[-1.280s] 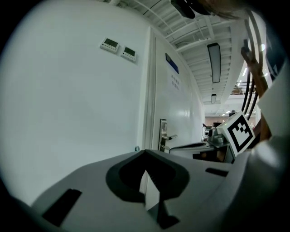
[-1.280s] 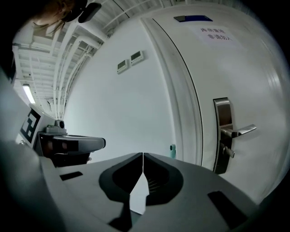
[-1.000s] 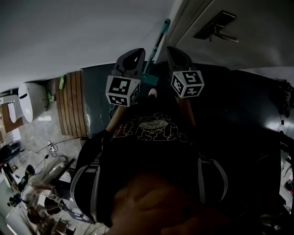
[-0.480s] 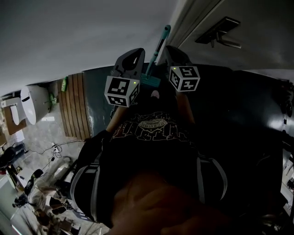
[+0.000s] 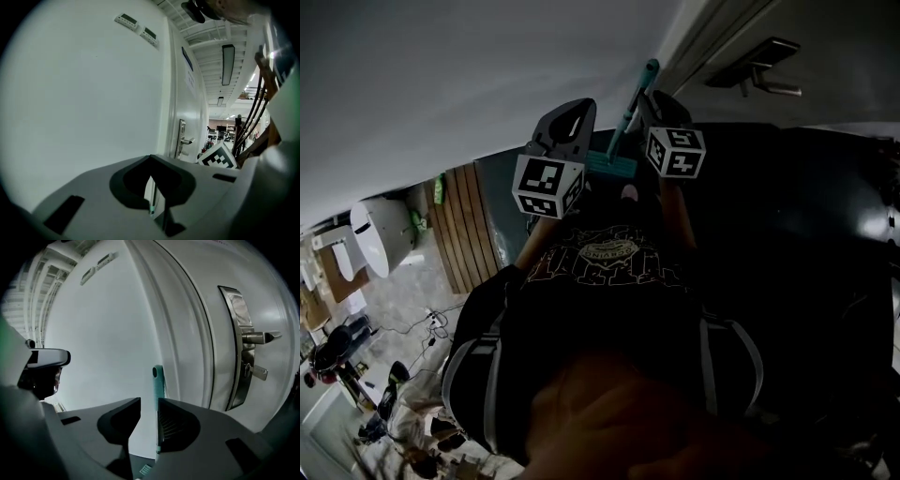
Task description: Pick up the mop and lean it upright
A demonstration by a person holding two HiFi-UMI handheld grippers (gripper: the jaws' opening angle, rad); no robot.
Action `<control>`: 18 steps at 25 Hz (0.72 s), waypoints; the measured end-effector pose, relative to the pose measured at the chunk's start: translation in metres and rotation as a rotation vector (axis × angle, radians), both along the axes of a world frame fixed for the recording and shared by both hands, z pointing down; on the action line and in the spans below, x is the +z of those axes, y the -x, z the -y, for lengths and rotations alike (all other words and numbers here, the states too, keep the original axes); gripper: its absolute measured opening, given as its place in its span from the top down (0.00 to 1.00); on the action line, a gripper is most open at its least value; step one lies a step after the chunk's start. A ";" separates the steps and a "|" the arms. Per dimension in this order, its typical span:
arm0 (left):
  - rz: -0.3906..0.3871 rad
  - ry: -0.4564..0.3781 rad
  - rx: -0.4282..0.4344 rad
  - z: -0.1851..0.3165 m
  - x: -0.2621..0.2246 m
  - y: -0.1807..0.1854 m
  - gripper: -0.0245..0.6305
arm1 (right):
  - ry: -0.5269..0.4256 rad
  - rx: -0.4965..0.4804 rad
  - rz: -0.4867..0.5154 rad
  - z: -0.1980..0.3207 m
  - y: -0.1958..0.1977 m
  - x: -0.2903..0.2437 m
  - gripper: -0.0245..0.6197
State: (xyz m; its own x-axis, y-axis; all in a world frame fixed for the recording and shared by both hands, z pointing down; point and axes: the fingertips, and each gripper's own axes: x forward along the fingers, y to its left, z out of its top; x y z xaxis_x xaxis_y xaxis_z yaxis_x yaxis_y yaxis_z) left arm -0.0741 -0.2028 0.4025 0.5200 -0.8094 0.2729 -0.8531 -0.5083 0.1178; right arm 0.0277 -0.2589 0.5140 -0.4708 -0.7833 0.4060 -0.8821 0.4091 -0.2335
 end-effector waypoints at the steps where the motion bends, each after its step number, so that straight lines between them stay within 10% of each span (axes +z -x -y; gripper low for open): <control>1: 0.000 0.000 0.005 0.002 0.000 0.003 0.89 | 0.005 0.011 -0.004 0.003 0.001 0.003 0.80; 18: -0.017 0.035 0.048 0.015 0.014 0.046 0.89 | 0.054 0.265 -0.127 0.040 0.006 0.039 0.75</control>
